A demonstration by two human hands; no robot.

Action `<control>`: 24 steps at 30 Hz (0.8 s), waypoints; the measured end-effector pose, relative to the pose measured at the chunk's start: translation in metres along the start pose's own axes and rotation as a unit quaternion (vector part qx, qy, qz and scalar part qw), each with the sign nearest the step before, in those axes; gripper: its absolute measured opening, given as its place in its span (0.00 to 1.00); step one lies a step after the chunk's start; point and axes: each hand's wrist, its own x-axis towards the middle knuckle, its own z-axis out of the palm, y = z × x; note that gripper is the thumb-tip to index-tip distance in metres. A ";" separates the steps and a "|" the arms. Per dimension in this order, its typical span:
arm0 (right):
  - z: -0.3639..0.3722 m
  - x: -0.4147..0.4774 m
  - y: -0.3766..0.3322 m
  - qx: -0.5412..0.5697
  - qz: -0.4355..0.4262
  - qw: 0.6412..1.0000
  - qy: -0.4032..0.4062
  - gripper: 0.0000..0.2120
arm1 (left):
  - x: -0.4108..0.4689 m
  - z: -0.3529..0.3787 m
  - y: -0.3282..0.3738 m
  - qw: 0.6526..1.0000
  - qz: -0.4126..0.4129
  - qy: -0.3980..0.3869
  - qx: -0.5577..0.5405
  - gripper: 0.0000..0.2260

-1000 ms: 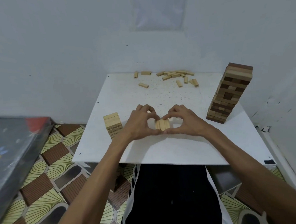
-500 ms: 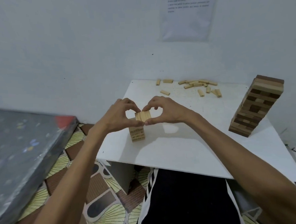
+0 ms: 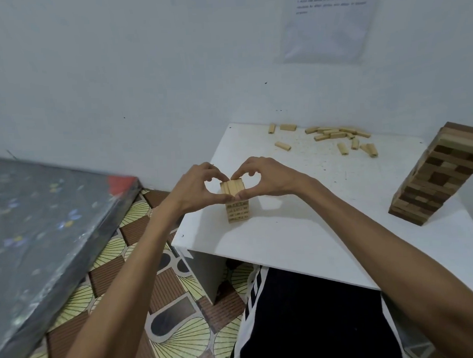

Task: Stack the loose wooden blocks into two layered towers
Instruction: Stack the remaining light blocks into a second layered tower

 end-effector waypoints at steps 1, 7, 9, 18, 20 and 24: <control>0.000 0.000 0.000 0.003 0.001 1.000 0.002 0.26 | 0.000 0.000 0.000 1.000 0.000 0.001 -0.003 0.22; -0.001 -0.003 0.003 0.005 0.003 1.000 0.003 0.25 | 0.003 0.003 0.001 1.000 0.003 -0.002 0.000 0.22; 0.000 -0.003 0.004 0.008 0.004 1.000 0.003 0.24 | 0.003 0.004 0.000 1.000 0.004 -0.001 0.002 0.22; 0.003 -0.004 0.005 0.026 0.016 1.000 -0.002 0.24 | 0.005 0.009 -0.006 1.000 -0.001 -0.005 -0.010 0.22; 0.003 -0.004 0.007 0.031 0.019 0.999 -0.006 0.25 | 0.006 0.010 -0.007 1.000 -0.004 -0.006 -0.016 0.22; 0.004 -0.004 0.008 0.028 0.028 0.999 -0.030 0.34 | 0.003 0.013 -0.012 0.998 -0.014 -0.023 -0.050 0.27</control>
